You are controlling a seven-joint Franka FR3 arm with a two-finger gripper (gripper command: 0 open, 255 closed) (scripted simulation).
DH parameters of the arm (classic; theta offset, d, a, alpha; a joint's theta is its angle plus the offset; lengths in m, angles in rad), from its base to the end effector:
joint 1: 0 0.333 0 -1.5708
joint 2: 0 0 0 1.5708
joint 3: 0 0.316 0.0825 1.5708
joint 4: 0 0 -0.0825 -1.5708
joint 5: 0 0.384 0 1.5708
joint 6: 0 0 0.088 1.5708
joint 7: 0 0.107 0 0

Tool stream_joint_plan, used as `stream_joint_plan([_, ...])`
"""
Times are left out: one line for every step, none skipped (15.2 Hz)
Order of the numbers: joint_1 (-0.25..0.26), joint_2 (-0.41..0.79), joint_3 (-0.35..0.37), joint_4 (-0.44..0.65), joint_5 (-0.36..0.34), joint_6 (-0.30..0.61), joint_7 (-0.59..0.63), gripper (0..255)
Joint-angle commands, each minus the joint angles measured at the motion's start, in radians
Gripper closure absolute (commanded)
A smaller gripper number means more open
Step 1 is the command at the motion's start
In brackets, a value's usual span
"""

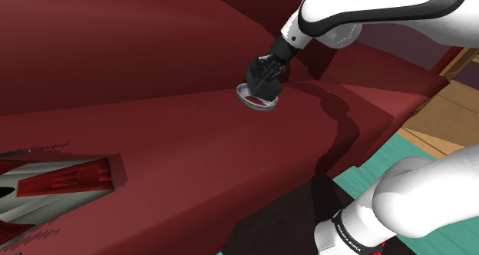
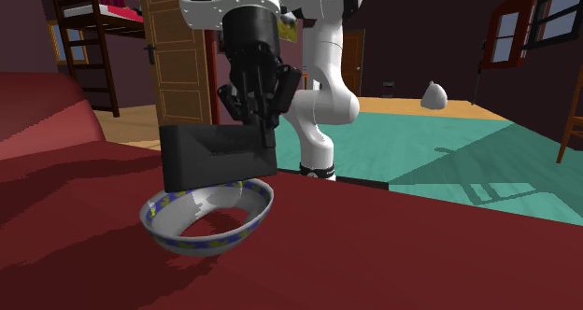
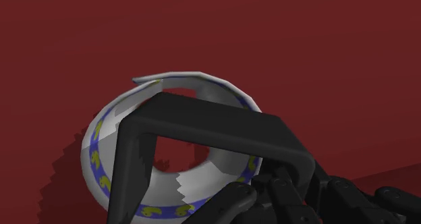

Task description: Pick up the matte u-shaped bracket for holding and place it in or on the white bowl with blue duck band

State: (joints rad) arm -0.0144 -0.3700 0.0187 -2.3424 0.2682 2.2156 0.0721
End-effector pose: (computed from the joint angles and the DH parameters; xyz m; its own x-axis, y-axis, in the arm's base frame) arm 0.4600 0.0112 0.5016 0.9529 -0.2241 0.2044 -0.1698 -0.9525 -0.2528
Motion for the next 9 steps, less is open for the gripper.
stream_joint_plan([0.0,0.0,0.0,0.0,0.0,0.001,0.0,255])
stream_joint_plan([0.0,0.0,0.0,0.0,0.0,0.001,0.0,255])
stream_joint_plan([0.0,0.0,0.0,0.0,0.0,0.001,0.0,255])
stream_joint_plan([0.0,0.0,0.0,0.0,0.0,0.001,0.0,0])
stream_joint_plan([0.0,0.0,0.0,0.0,0.0,0.001,0.0,0])
stream_joint_plan([0.0,0.0,0.0,0.0,0.0,0.001,0.0,0])
stream_joint_plan([0.0,0.0,0.0,0.0,0.0,0.001,0.0,0])
stream_joint_plan([0.0,0.0,0.0,0.0,0.0,0.001,0.0,0])
stream_joint_plan([0.0,0.0,0.0,0.0,0.0,0.001,0.0,0])
